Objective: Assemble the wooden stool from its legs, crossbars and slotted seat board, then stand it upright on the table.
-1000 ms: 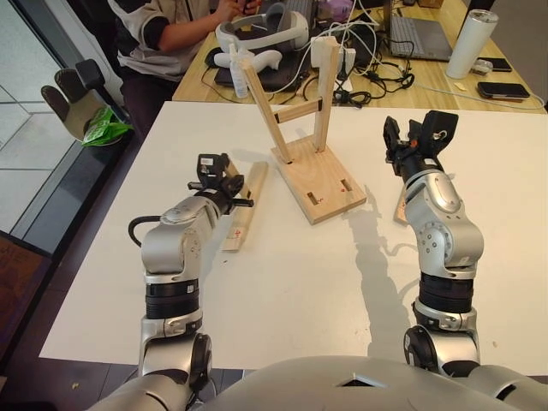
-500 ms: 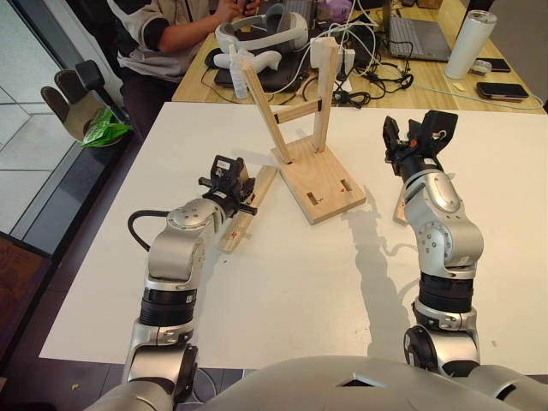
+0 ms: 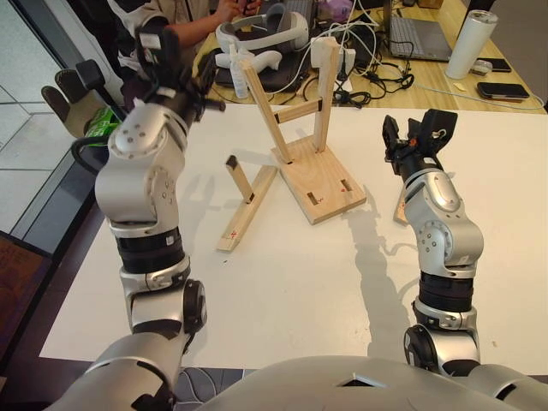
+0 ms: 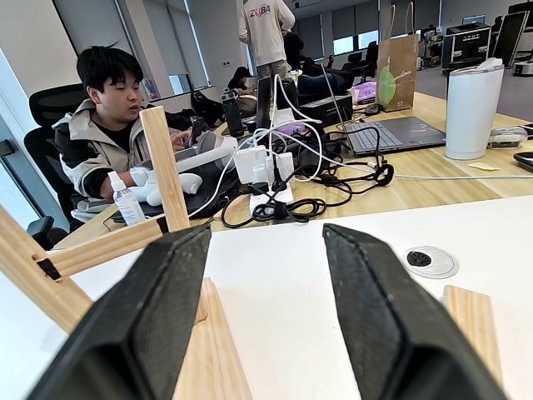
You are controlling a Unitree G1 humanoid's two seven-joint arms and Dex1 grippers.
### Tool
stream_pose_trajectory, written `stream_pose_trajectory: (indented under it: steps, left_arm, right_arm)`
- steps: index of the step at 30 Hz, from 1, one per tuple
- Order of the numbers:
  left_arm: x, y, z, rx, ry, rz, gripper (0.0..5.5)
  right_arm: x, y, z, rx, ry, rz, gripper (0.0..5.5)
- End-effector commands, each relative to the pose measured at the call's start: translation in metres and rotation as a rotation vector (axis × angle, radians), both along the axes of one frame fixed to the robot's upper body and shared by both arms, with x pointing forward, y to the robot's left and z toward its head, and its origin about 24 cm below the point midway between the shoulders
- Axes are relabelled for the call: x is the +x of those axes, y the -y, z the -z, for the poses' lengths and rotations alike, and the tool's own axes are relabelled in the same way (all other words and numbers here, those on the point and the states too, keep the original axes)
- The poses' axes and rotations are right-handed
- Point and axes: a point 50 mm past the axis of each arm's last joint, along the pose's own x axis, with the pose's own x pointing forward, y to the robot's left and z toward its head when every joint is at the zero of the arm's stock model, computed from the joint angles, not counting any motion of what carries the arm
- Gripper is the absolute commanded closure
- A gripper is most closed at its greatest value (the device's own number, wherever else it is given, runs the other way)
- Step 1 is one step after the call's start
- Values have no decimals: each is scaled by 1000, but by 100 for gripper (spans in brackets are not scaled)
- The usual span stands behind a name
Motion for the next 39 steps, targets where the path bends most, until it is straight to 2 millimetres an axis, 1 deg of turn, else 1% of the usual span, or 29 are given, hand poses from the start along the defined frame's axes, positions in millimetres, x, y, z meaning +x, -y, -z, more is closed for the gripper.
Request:
stream_pose_trajectory:
  steps: [1,5,8,11,15,18,21,24,28,30,33,36,37,39]
  left_arm:
    - [7,4,7,-14,-19,-8,404]
    - [12,13,15,-25,-36,4,404]
    - [13,20,33,-22,-81,14,404]
    - [13,24,46,-22,-118,15,404]
    - [6,32,74,-1,-209,41,404]
    - [-2,37,92,7,-266,52,404]
    - [-9,39,104,21,-301,56,404]
    - [-10,37,107,24,-311,49,404]
    - [-8,37,100,12,-288,47,404]
    - [-6,39,90,-9,-254,52,404]
    - [-1,39,61,-54,-155,49,404]
    - [3,34,26,-90,-36,36,404]
    - [4,32,11,-96,14,30,404]
    - [5,30,-7,-102,72,28,404]
  right_arm:
    - [2,-4,-3,-5,3,-23,300]
    - [2,-4,-3,-6,2,-25,300]
    - [3,-5,-3,-6,2,-29,300]
    - [4,-6,-4,-8,1,-33,300]
    - [3,-5,-3,-10,-1,-33,300]
    - [3,-4,-3,-10,-2,-31,300]
    - [3,-5,-3,-9,-3,-32,300]
    - [2,-5,-3,-9,-4,-32,300]
    - [2,-4,-3,-9,-5,-31,300]
    - [2,-4,-3,-9,-5,-32,300]
    - [2,-5,-3,-9,-4,-33,300]
    - [3,-5,-3,-8,-2,-34,300]
    - [3,-5,-3,-8,-2,-36,300]
    - [3,-5,-3,-8,-2,-37,300]
